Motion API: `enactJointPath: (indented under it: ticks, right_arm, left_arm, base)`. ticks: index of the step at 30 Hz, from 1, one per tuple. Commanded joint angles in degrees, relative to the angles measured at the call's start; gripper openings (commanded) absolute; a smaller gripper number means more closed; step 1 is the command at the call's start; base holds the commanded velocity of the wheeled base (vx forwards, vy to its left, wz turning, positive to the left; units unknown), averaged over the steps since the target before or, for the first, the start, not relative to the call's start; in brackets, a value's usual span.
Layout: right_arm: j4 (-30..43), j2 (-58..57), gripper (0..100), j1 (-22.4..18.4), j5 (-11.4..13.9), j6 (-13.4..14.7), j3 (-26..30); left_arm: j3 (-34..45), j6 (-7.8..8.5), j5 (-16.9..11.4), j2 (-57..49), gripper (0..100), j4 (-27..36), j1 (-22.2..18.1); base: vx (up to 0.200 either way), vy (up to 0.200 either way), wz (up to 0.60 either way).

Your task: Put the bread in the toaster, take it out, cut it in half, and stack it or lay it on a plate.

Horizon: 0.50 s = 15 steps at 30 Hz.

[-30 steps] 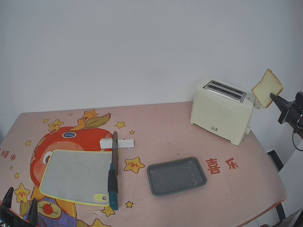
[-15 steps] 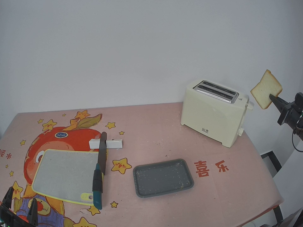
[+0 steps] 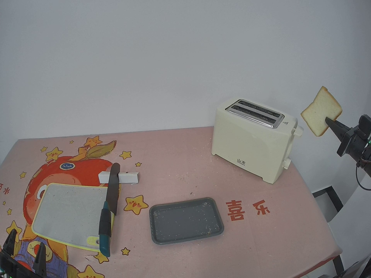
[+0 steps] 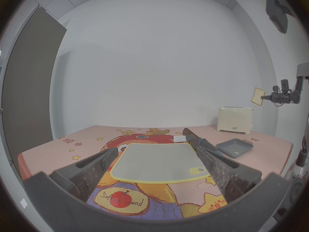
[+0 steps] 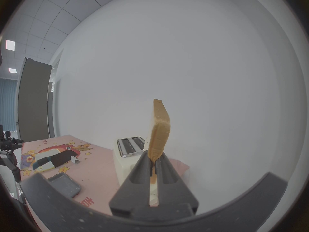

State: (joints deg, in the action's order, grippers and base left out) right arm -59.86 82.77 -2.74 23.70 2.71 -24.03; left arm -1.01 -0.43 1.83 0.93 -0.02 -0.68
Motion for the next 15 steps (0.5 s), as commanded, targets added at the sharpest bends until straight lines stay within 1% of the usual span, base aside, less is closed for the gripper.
enactJointPath:
  ticks: [1,2,4,7,8,11,12,13,15]
  right_arm:
    - [0.0,-0.7,0,2.5,0.4,0.5,-0.2]
    - [0.0,-0.6,0,2.9,0.2,-0.2,-0.5]
    - [0.0,-0.3,0,3.7,0.0,-0.5,-1.5]
    - [0.1,0.5,0,5.2,-0.1,0.2,-4.3]
    - [0.1,0.5,0,5.2,-0.1,0.2,-4.3]
    - [0.6,2.6,0,5.1,-0.2,-0.1,-7.1]
    - [0.7,2.7,0,5.1,-0.2,-0.1,-7.3]
    - [1.1,3.2,0,5.5,-0.1,-0.2,-9.5]
    - [1.1,3.9,0,5.9,0.1,-0.2,-10.6]
  left_arm:
    - [1.0,-0.01,0.0,-0.4,100,-0.1,0.0]
    - [1.0,-0.01,0.0,-0.4,100,0.0,0.0]
    - [1.0,-0.01,0.0,-0.4,100,0.0,0.0]
    - [1.0,-0.01,0.0,-0.4,100,-0.1,0.0]
    - [1.0,-0.01,0.0,-0.4,100,-0.1,0.0]
    - [1.0,-0.01,0.0,-0.4,100,-0.1,0.0]
    - [1.0,-0.01,0.0,-0.4,100,-0.1,0.0]
    - [1.0,-0.01,0.0,-0.4,100,-0.1,0.0]
    - [1.0,-0.01,0.0,-0.4,100,-0.1,0.0]
  base:
    - [0.0,0.0,0.0]
    - [0.0,0.0,0.0]
    - [0.0,0.0,0.0]
    - [0.0,0.0,0.0]
    - [0.0,0.0,0.0]
    - [0.0,0.0,0.0]
    - [0.0,0.0,0.0]
    - [0.0,0.0,0.0]
    - [0.0,0.0,0.0]
